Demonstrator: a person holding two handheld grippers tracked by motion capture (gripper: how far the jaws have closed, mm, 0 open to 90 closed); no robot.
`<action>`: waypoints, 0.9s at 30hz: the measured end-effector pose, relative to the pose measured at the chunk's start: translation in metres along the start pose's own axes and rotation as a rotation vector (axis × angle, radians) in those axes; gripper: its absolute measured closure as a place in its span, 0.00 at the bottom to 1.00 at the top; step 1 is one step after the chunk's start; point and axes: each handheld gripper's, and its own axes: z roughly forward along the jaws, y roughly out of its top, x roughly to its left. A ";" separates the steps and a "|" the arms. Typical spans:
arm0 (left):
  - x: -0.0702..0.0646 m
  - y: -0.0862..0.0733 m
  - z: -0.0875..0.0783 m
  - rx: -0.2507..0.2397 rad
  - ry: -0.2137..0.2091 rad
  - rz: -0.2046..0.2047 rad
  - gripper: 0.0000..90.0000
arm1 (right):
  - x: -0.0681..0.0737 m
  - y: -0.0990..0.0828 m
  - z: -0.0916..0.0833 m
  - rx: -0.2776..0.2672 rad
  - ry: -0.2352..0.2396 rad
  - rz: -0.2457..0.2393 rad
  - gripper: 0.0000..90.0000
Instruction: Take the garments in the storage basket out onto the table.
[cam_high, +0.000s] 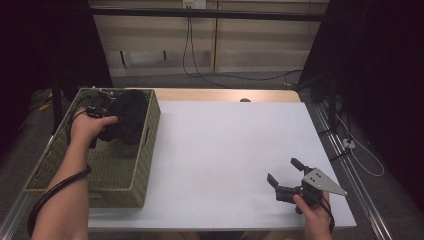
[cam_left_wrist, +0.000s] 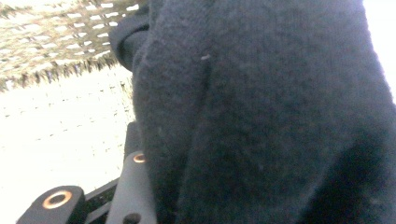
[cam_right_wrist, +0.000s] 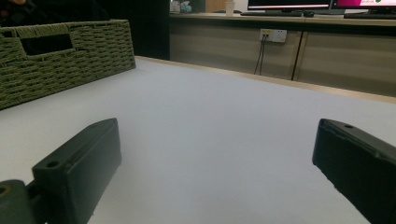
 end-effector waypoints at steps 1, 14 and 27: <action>0.000 0.000 0.000 0.000 0.000 0.000 0.65 | 0.000 0.000 0.000 0.001 0.000 -0.003 0.00; -0.010 0.021 -0.058 0.006 0.007 0.038 0.66 | 0.002 0.001 0.000 0.001 0.004 -0.014 0.00; -0.031 0.037 -0.090 0.031 -0.015 0.102 0.65 | 0.002 0.001 0.000 0.001 0.006 -0.013 0.00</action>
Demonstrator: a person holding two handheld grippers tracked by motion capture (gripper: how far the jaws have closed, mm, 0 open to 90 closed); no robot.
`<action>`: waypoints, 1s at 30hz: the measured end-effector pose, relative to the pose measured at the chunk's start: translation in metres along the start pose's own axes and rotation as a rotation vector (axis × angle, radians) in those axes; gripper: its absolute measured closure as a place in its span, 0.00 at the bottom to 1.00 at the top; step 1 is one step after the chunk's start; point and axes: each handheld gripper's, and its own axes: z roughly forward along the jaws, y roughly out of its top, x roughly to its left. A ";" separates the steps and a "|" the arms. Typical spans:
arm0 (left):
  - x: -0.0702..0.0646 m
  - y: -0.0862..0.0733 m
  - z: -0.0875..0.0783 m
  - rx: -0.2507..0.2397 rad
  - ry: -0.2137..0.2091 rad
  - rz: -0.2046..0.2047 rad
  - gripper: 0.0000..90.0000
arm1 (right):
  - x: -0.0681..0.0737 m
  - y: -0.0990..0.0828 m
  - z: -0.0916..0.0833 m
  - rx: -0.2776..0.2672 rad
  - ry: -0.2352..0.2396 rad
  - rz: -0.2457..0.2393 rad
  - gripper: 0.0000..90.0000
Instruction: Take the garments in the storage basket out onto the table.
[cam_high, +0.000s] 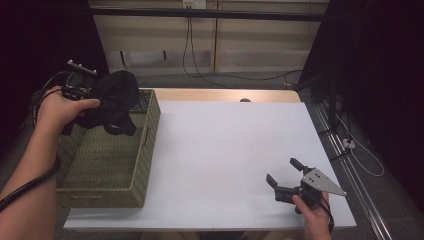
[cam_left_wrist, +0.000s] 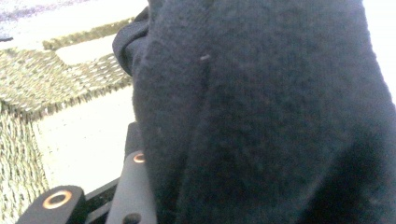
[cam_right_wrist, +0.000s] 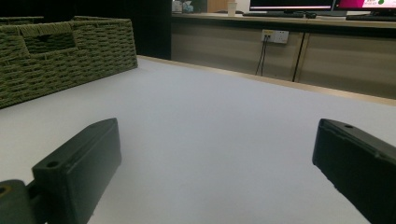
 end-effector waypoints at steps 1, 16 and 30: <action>-0.002 0.001 -0.002 0.003 -0.003 0.001 0.65 | 0.000 0.000 0.000 0.000 0.000 0.000 0.00; -0.036 0.020 -0.019 -0.006 -0.060 0.049 0.65 | 0.000 0.000 0.000 0.000 0.000 0.000 0.00; -0.074 0.038 -0.021 0.027 -0.156 0.104 0.65 | 0.001 0.000 0.000 0.000 0.002 0.001 0.00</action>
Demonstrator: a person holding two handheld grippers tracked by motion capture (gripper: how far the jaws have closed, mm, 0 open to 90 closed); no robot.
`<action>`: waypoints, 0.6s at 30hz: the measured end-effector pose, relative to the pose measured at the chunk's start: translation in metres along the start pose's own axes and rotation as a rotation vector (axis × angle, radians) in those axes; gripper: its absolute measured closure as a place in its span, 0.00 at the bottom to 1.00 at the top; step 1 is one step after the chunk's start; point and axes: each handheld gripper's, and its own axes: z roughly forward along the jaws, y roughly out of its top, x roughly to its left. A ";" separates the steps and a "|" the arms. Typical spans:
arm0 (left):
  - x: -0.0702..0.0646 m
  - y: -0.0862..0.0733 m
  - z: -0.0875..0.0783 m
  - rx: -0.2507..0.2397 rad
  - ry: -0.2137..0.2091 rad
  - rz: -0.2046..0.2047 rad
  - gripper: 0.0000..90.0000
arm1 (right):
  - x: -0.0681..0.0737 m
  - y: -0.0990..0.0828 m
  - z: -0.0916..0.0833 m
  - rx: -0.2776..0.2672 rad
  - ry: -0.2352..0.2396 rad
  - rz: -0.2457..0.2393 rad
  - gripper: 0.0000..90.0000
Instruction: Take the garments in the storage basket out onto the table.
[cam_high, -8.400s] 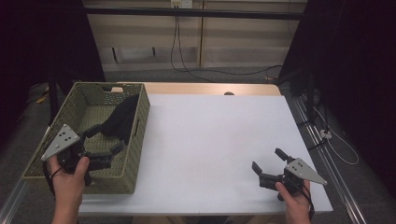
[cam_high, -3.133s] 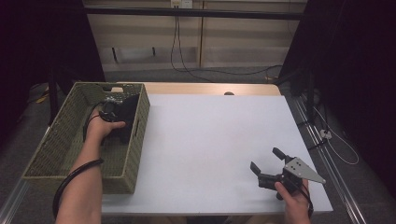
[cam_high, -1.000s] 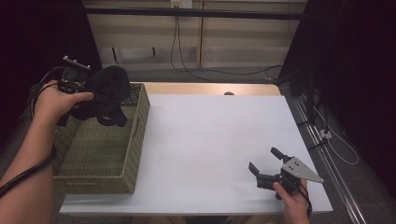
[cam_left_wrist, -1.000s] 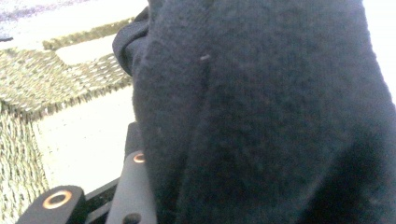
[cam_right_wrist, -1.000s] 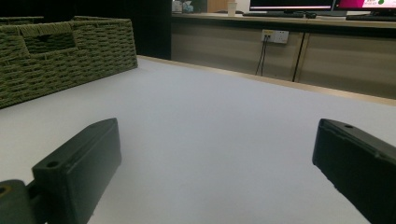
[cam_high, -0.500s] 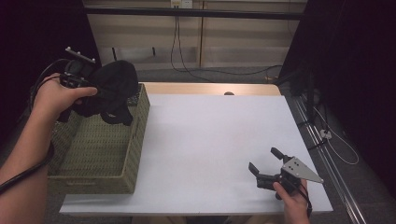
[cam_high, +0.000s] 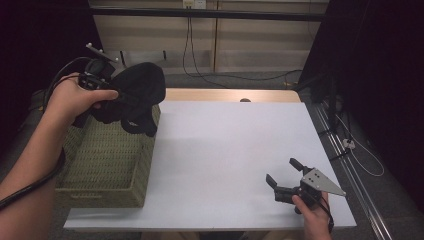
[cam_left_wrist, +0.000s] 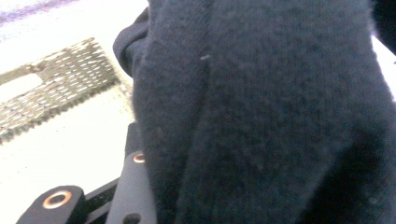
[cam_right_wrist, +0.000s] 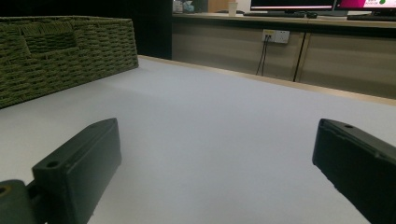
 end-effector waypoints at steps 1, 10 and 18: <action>-0.002 0.001 0.000 -0.001 -0.005 0.000 0.65 | 0.000 0.000 0.000 0.000 0.000 0.000 0.00; -0.020 0.010 0.004 -0.002 -0.047 0.021 0.65 | 0.000 0.000 0.000 0.000 0.001 -0.001 0.00; -0.034 0.014 0.011 -0.010 -0.080 0.048 0.65 | 0.001 0.000 0.000 0.000 0.003 0.000 0.00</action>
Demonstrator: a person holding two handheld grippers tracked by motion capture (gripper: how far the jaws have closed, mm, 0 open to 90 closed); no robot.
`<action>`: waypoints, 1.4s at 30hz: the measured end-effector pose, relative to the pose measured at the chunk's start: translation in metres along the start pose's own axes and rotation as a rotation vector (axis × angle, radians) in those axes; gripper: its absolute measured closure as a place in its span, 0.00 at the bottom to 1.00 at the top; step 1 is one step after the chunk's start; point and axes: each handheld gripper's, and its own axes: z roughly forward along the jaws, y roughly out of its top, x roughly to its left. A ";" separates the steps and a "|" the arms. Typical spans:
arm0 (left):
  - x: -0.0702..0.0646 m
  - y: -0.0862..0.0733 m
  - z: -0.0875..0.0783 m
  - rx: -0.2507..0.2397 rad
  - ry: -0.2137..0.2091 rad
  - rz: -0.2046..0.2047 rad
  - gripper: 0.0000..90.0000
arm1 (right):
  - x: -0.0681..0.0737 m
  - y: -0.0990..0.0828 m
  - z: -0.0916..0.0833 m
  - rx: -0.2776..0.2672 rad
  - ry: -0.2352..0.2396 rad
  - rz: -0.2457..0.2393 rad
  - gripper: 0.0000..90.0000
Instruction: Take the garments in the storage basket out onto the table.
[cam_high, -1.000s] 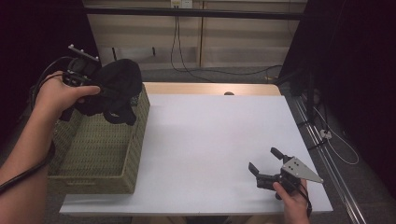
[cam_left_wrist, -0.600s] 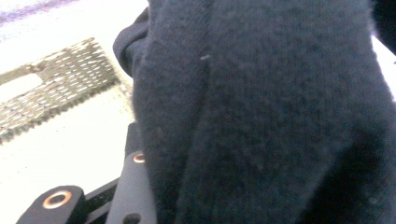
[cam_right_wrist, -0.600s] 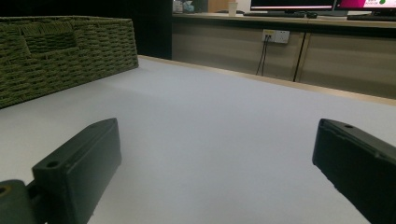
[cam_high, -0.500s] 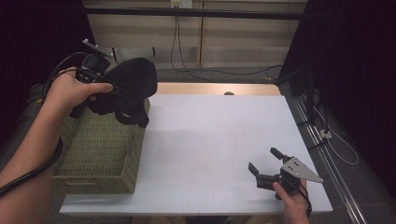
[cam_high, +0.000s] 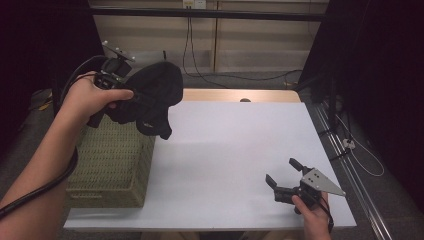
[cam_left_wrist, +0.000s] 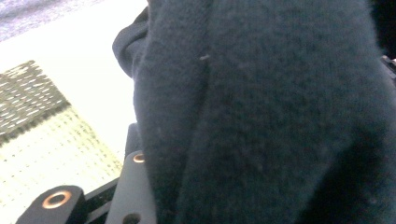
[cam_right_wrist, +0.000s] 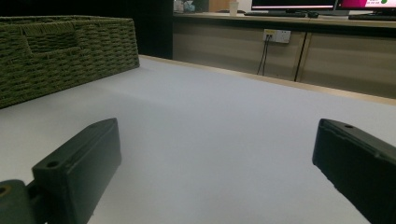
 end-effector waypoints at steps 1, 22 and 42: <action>-0.002 0.000 0.001 0.003 -0.005 0.004 0.65 | 0.000 0.000 0.000 0.000 0.000 0.000 0.00; -0.032 0.006 0.032 0.019 -0.072 0.074 0.65 | 0.001 0.000 0.000 0.002 0.004 -0.005 0.00; -0.050 0.001 0.061 0.010 -0.100 0.119 0.65 | 0.001 0.000 0.000 0.001 0.004 -0.005 0.00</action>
